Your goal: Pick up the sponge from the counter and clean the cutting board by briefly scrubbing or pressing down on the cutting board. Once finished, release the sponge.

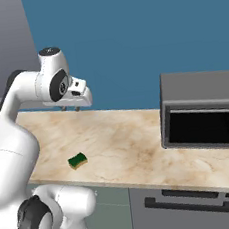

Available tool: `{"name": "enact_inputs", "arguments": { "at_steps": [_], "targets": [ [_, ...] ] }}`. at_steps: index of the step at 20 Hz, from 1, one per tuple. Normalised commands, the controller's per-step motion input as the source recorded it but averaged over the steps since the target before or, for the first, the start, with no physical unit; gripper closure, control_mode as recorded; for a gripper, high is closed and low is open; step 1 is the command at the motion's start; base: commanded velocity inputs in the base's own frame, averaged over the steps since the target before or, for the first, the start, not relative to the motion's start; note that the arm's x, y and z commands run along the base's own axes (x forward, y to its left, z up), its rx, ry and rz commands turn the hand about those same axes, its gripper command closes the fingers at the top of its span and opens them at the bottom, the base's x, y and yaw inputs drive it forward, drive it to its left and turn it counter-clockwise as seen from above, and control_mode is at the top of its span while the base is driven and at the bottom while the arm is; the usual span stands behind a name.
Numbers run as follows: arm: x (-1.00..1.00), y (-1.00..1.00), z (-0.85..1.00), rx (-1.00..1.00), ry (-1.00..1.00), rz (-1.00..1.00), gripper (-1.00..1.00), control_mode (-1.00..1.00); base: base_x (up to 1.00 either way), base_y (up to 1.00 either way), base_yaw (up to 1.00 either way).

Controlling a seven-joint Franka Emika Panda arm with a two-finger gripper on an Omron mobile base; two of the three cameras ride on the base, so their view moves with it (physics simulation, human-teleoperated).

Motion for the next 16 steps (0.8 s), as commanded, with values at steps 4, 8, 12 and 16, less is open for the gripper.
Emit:
{"name": "enact_inputs", "arguments": {
  "at_steps": [4, 8, 12, 16],
  "targets": [
    [-0.39, 0.02, -0.06, 0.00, 0.00, 0.00, -1.00, -1.00, 0.00, 0.00, 0.00],
    [-0.65, 0.48, -0.58, 0.00, 0.03, -0.07, -1.00, -1.00, 0.00, 0.00, 0.00],
    [-0.10, 0.69, -0.94, 0.00, 0.21, -0.30, -1.00, -1.00, 0.00, 0.00, 0.00],
    [0.00, 0.20, -1.00, 0.08, 0.27, -0.25, -1.00, -1.00, 0.00, 0.00, 0.00]
  ]
}}
